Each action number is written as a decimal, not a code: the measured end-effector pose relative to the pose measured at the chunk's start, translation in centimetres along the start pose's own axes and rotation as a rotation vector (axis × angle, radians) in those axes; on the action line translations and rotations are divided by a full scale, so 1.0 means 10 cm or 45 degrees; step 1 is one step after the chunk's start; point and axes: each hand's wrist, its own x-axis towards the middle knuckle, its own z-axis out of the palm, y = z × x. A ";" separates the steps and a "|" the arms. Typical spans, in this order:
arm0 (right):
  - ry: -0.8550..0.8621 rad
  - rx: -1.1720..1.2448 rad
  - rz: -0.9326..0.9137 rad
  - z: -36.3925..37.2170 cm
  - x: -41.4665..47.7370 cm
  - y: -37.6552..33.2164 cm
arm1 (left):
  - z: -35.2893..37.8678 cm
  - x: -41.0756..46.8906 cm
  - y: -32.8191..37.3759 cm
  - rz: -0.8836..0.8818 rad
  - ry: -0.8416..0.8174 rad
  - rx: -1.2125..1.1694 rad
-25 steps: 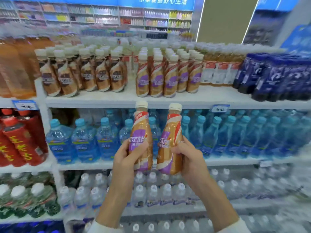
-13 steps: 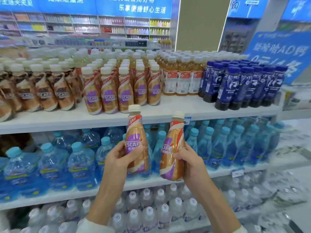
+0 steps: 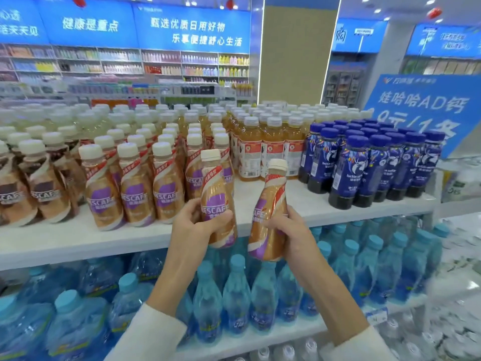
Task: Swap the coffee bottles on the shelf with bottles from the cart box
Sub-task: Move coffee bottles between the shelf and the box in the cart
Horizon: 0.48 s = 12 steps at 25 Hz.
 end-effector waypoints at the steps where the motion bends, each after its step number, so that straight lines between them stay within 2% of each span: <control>1: -0.006 -0.031 -0.033 0.00 0.11 -0.05 | 0.04 0.08 0.01 0.036 0.005 0.043; 6: -0.034 -0.169 -0.104 0.01 0.62 -0.26 | 0.21 0.42 -0.07 0.125 0.098 0.233; 12: -0.104 -0.230 -0.188 0.01 0.90 -0.13 | 0.23 0.51 -0.26 0.150 0.173 0.312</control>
